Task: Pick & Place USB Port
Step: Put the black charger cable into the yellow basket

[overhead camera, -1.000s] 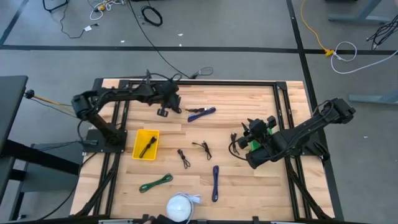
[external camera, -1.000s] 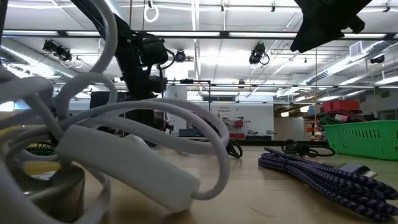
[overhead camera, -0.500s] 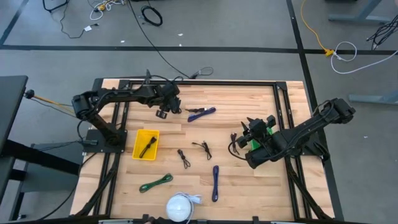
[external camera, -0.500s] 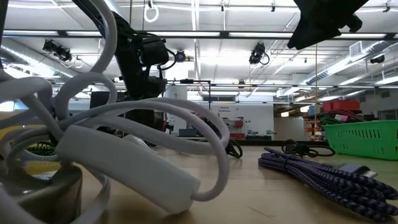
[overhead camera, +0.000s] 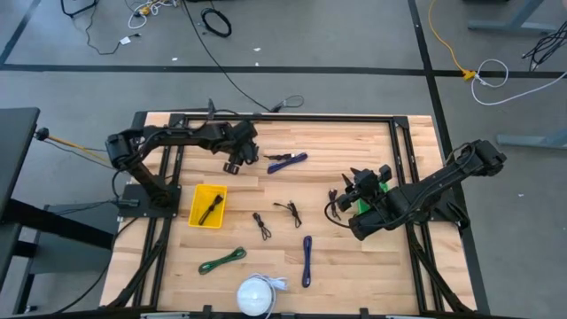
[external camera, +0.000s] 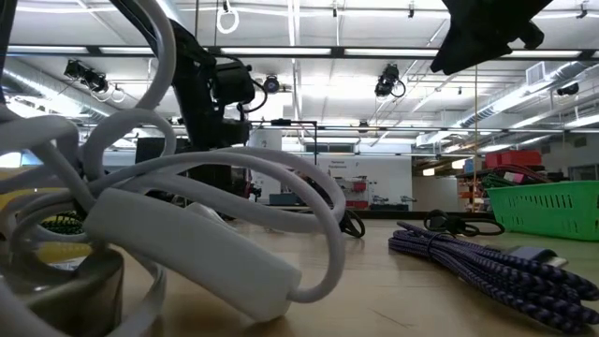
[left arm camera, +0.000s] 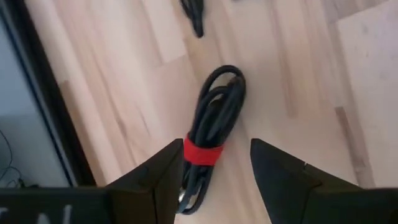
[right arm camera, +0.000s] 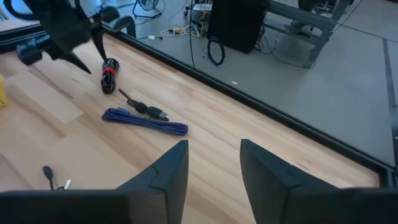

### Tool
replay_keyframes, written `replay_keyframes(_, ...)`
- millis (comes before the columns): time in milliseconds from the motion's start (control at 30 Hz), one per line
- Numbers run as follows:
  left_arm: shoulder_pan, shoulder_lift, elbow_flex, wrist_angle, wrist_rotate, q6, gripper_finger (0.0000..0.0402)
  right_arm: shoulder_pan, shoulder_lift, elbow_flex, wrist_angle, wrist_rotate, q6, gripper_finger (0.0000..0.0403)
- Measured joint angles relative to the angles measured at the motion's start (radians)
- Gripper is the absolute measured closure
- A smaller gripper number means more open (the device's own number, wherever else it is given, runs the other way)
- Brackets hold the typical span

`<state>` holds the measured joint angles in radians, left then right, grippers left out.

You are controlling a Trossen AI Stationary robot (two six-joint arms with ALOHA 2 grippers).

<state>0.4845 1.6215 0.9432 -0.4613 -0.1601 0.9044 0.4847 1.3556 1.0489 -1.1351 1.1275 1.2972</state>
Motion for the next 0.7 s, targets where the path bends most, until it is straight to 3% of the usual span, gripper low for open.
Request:
replay_keyframes(133, -0.013, 0.048, -0.001, 0.030, -0.057, 0.001, 0.0209, 0.000, 0.000, 0.000, 0.010, -0.003, -0.004, 0.0257)
replay_keyframes(567, -0.012, 0.158, 0.003, 0.099, -0.064, -0.003, 0.0211, 0.000, 0.001, 0.000, 0.048, -0.013, -0.050, 0.0257)
replay_keyframes(700, -0.012, 0.160, 0.003, 0.088, -0.061, -0.003, 0.0265, 0.000, 0.001, -0.017, 0.064, -0.011, -0.050, 0.0257)
